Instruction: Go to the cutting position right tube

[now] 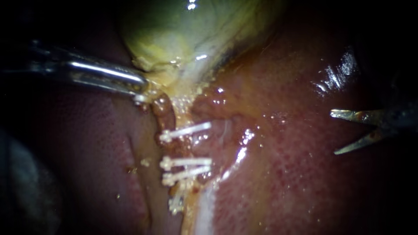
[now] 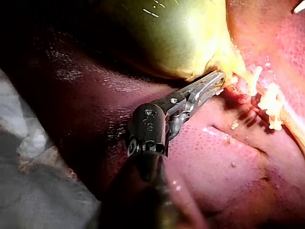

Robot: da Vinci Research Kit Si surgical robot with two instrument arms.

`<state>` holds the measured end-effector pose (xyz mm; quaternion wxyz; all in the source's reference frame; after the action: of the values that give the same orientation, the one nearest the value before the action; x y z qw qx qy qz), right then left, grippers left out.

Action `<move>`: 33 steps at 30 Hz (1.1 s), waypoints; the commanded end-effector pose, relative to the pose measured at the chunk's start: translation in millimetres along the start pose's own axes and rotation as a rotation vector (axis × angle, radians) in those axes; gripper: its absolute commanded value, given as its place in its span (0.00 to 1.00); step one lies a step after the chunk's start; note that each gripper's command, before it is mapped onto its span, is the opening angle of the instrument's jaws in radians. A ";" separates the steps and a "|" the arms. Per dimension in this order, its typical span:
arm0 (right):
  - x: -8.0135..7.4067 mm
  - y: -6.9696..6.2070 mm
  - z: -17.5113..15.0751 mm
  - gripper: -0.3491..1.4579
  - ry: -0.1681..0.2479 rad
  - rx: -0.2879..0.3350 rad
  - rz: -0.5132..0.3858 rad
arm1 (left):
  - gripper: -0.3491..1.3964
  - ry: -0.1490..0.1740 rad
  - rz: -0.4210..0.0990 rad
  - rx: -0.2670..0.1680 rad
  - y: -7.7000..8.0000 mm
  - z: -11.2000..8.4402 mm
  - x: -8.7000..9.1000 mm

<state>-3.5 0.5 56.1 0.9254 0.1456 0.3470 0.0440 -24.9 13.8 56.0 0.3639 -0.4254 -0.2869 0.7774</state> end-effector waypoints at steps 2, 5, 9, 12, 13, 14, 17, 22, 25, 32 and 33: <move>0.0 0.0 0.0 0.99 0.004 0.001 0.000 | 0.00 0.012 -0.006 0.007 -0.3 -1.0 0.4; 0.1 0.0 0.0 0.99 0.012 0.004 0.000 | 0.00 0.013 -0.008 0.008 -0.3 -1.2 0.6; 0.6 -0.2 0.2 0.99 0.054 0.024 -0.004 | 0.00 0.013 -0.009 0.009 -0.2 -1.1 0.5; 1.8 -0.6 0.8 0.99 0.081 0.049 0.035 | 0.00 0.013 -0.009 0.009 -0.1 -1.1 0.5; 2.3 -0.8 1.2 0.98 0.089 0.059 0.049 | 0.00 0.013 -0.009 0.010 -0.1 -1.1 0.5; 2.8 -1.0 1.5 0.97 0.096 0.067 0.063 | 0.00 0.013 -0.009 0.010 -0.1 -1.1 0.5; 4.8 -1.4 3.1 0.97 0.144 0.081 0.156 | 0.00 0.013 -0.009 0.010 0.0 -1.1 0.5; 8.1 -1.8 6.0 0.99 0.232 0.112 0.271 | 0.00 0.014 -0.010 0.011 0.2 -1.1 0.5; 10.0 -2.1 7.8 0.99 0.266 0.142 0.321 | 0.00 0.014 -0.010 0.011 0.3 -1.1 0.5; 13.1 -2.2 11.6 0.98 0.315 0.196 0.391 | 0.00 0.015 -0.017 0.013 0.6 -1.0 0.5; 13.4 -2.2 12.2 0.98 0.319 0.201 0.391 | 0.00 0.015 -0.017 0.013 0.6 -1.0 0.5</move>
<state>15.1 -2.1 55.9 0.8114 0.2958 0.4571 0.2127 -24.4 14.0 54.8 0.3752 -0.4267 -0.2819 0.7731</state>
